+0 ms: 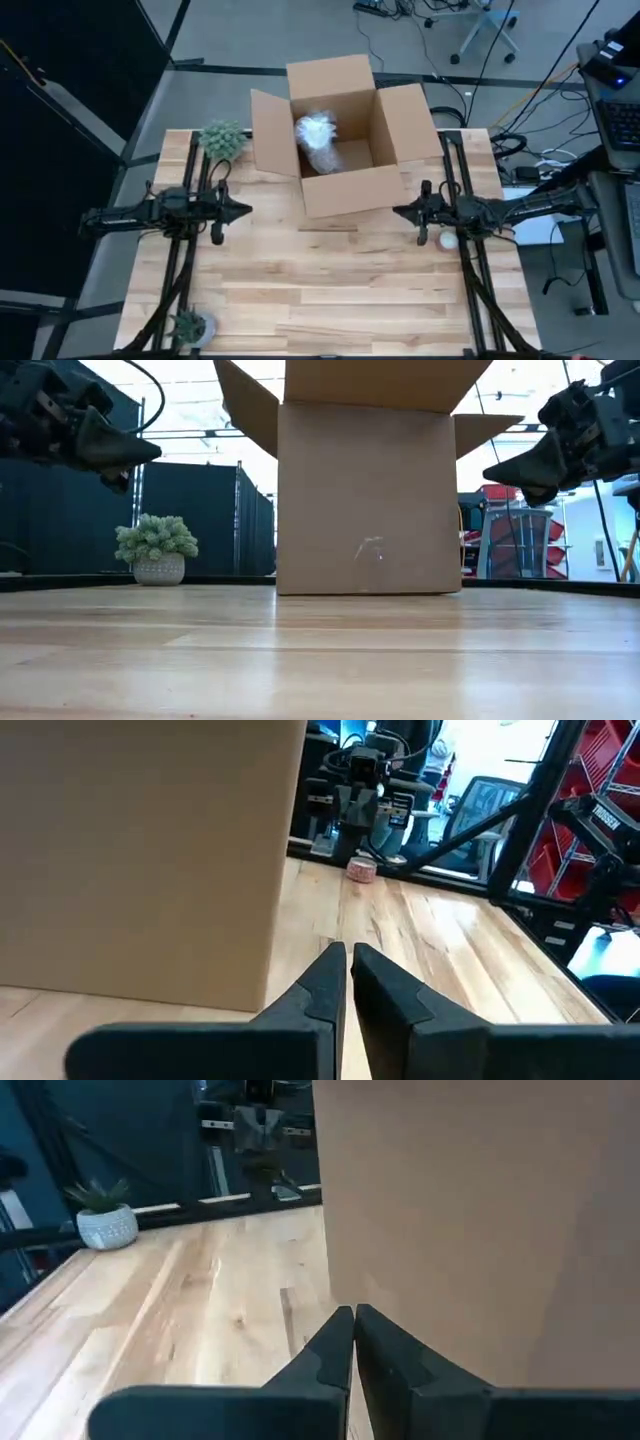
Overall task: Wrap mug
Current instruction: Return to Home Position
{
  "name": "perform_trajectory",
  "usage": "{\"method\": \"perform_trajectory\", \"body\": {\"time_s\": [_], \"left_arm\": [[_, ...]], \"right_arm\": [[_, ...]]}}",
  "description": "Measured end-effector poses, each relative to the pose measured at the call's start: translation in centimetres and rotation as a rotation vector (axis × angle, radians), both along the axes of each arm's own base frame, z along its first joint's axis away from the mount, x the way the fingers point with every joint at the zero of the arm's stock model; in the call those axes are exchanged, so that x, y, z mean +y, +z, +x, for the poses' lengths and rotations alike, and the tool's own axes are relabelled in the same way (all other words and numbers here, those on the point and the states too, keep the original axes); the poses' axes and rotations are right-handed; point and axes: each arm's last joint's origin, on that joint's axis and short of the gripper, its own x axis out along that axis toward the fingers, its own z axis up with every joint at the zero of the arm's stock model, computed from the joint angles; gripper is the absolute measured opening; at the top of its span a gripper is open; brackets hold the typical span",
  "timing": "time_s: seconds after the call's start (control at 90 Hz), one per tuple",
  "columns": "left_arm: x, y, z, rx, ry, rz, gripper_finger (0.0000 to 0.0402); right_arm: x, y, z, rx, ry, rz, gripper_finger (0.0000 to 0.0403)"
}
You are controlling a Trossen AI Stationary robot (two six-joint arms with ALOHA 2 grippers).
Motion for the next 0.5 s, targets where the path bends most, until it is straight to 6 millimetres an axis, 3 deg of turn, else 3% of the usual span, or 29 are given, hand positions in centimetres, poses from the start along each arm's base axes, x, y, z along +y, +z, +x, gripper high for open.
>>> {"method": "perform_trajectory", "body": {"time_s": [0.2,0.333,0.5], "left_arm": [[0.0,0.0,0.0,-0.002,0.000,0.000,0.0011],[0.0,0.0,0.0,-0.002,0.000,0.000,0.0011],[0.0,0.0,0.0,-0.003,0.000,0.000,0.0011]], "right_arm": [[0.3,0.2,-0.7,-0.023,0.150,-0.018,0.0000],[0.3,0.0,-1.6,-0.005,0.172,-0.051,0.0000],[0.1,1.0,-2.2,-0.113,0.146,-0.127,0.0000]]}}
